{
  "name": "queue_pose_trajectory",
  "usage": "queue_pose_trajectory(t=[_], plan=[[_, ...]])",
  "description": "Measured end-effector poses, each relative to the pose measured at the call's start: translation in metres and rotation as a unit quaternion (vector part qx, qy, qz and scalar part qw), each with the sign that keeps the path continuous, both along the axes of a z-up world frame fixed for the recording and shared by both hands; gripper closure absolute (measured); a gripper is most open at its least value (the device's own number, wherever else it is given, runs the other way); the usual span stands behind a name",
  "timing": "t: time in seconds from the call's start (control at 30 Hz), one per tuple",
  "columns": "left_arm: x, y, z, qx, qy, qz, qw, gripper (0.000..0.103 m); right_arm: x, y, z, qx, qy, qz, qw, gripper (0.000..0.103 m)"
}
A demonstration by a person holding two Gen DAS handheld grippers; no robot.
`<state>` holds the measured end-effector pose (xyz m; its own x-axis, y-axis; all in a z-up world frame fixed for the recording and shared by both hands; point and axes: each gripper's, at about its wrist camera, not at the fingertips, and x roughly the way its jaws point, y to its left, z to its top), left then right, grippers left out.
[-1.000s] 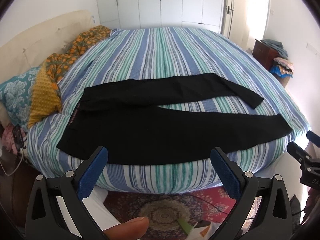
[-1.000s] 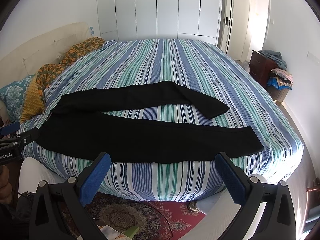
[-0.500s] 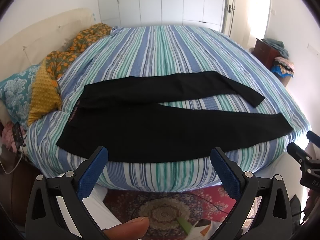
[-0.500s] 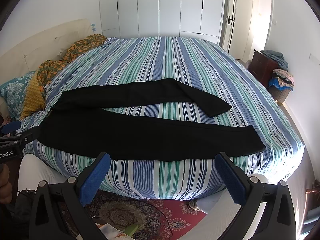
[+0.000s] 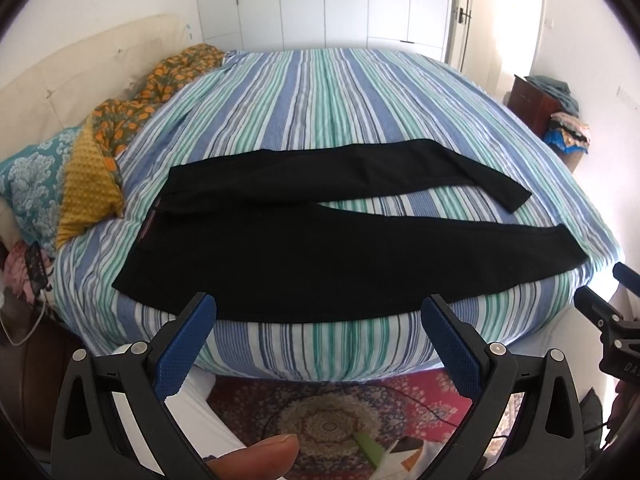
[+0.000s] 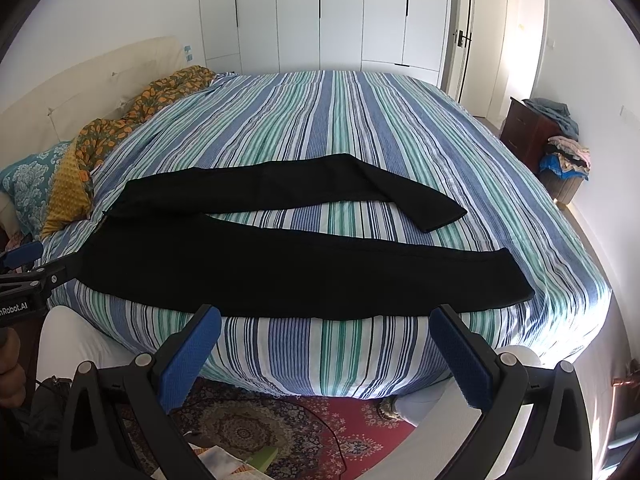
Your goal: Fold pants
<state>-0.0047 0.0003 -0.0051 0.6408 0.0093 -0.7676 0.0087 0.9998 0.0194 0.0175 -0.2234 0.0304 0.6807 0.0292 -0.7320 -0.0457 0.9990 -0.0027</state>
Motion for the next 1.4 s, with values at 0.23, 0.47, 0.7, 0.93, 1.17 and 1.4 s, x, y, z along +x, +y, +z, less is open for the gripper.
queue_pose_trajectory(t=[0.23, 0.47, 0.7, 0.93, 1.17, 1.4], plan=[[0.0, 0.001, -0.001, 0.0, 0.0, 0.001, 1.0, 0.001, 0.0, 0.002, -0.002, 0.001, 0.004, 0.003, 1.0, 0.0], [-0.002, -0.002, -0.003, 0.003, 0.0, -0.001, 1.0, 0.001, -0.003, -0.001, 0.001, 0.002, -0.004, -0.001, 1.0, 0.0], [0.0, -0.004, -0.005, 0.003, 0.006, -0.004, 1.0, 0.001, -0.001, -0.003, 0.0, 0.002, -0.003, -0.001, 1.0, 0.0], [0.001, -0.004, -0.005, 0.003, 0.006, -0.004, 1.0, 0.001, -0.001, -0.002, 0.0, 0.001, -0.003, 0.0, 1.0, 0.0], [0.002, -0.006, -0.005, 0.005, 0.007, -0.008, 0.9999, 0.001, -0.002, -0.001, 0.003, 0.005, -0.015, 0.007, 1.0, 0.0], [0.003, -0.007, -0.004, 0.004, 0.006, -0.009, 0.9999, 0.001, -0.003, -0.002, 0.008, 0.007, -0.029, 0.003, 1.0, 0.0]])
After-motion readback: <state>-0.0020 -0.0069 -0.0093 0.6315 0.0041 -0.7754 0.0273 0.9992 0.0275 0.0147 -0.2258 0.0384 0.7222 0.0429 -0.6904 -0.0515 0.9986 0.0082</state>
